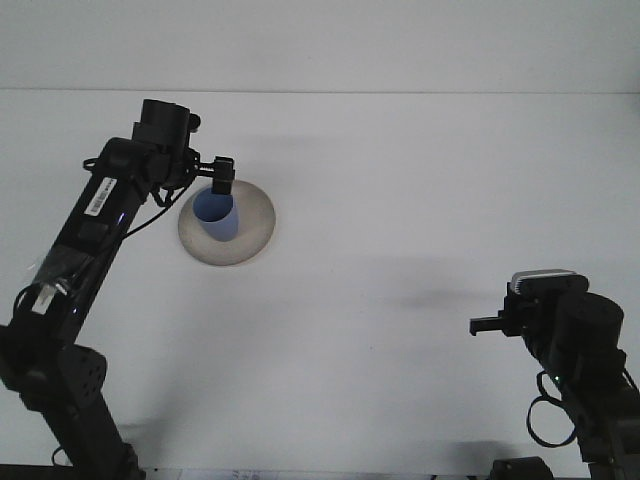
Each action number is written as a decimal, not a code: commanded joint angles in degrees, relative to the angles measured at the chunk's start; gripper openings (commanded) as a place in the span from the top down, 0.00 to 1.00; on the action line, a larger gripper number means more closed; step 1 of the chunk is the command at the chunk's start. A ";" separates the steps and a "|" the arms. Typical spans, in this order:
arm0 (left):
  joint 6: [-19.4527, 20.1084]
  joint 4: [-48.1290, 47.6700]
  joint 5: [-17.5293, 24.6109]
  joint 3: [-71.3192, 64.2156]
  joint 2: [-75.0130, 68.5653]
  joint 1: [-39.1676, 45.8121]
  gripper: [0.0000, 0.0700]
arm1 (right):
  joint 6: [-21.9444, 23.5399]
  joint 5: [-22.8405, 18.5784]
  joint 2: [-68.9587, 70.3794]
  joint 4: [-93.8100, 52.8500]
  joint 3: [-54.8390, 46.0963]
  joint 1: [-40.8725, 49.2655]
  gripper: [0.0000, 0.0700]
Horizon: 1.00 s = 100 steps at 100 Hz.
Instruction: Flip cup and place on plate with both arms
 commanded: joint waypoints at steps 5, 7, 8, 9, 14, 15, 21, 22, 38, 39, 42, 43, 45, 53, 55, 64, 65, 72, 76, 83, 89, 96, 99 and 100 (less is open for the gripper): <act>-1.49 1.09 0.04 -0.94 -5.75 -0.68 0.11 | 0.57 0.02 0.31 0.59 0.48 0.09 1.00; -1.64 1.70 0.04 -1.86 -6.93 -0.83 0.11 | 0.57 0.02 0.31 0.57 0.48 0.09 1.00; -1.64 2.01 0.04 -2.34 -7.54 -0.87 0.11 | 0.57 0.02 0.31 0.57 0.46 0.09 1.00; -1.64 2.29 0.04 -2.91 -8.22 -0.94 0.11 | 0.57 0.02 0.31 0.57 0.48 0.09 1.00; -1.88 4.02 0.04 -6.19 -11.80 -1.29 0.11 | 0.55 0.04 0.31 0.57 0.48 0.09 1.00; -1.97 4.44 0.04 -6.99 -12.59 -1.38 0.11 | 0.55 0.02 0.31 0.57 0.48 0.09 1.00; -2.43 7.13 -0.17 -12.22 -17.38 -1.75 0.11 | 0.55 0.04 0.31 0.61 0.48 0.09 1.00; -2.54 7.69 -0.20 -13.16 -18.18 -1.81 0.11 | 0.55 0.02 0.31 0.61 0.48 0.09 1.00; -4.33 15.85 -0.44 -29.77 -32.37 -2.29 0.11 | 0.57 0.04 0.31 1.22 0.48 0.09 1.00; -4.42 16.41 -0.44 -30.86 -33.29 -2.29 0.11 | 0.57 0.04 0.31 1.29 0.48 0.09 1.00; -4.83 17.86 -0.44 -34.10 -35.98 -2.27 0.11 | 0.57 0.04 0.31 1.42 0.46 0.09 1.00; -5.01 18.43 -0.46 -35.15 -36.85 -2.27 0.11 | 0.55 0.04 0.31 1.44 0.48 0.09 1.00; -5.35 19.39 -0.59 -37.42 -38.80 -2.27 0.11 | 0.55 0.04 0.31 1.57 0.48 0.09 1.00; -5.70 22.88 -1.01 -46.07 -46.10 -2.21 0.11 | 0.57 0.04 0.31 1.86 0.48 0.09 1.00; -5.81 23.61 -1.55 -48.28 -48.00 -2.21 0.11 | 0.57 0.04 0.31 1.95 0.48 0.09 1.00; -6.47 25.83 -4.72 -57.16 -55.87 -2.21 0.14 | 0.57 0.04 0.31 2.45 0.48 0.09 1.00; -6.64 25.92 -5.07 -58.07 -56.70 -2.21 0.16 | 0.57 0.04 0.31 2.56 0.48 0.09 1.00; -7.26 26.18 -5.99 -63.36 -62.07 -2.21 0.40 | 0.57 0.04 0.31 3.21 0.48 0.09 1.00; -7.26 26.03 -5.99 -65.72 -64.83 -2.21 0.61 | 0.57 0.04 0.28 3.58 0.48 0.09 1.00; -7.23 25.83 -5.99 -68.83 -68.96 -2.21 1.00 | 0.57 0.04 0.28 4.04 0.48 0.09 1.00; -7.26 25.59 -5.99 -70.31 -71.80 -2.21 0.99 | 0.57 0.02 0.28 4.31 0.48 0.09 1.00; -7.21 25.05 -5.99 -70.60 -74.14 -2.21 0.99 | 0.55 0.02 0.28 4.31 0.48 0.09 1.00; -7.21 25.11 -5.99 -70.60 -74.93 -2.21 0.98 | 0.55 0.02 0.28 4.35 0.48 0.09 1.00; -7.19 25.14 -5.99 -70.60 -75.19 -2.21 0.98 | 0.55 0.02 0.28 4.37 0.48 0.09 1.00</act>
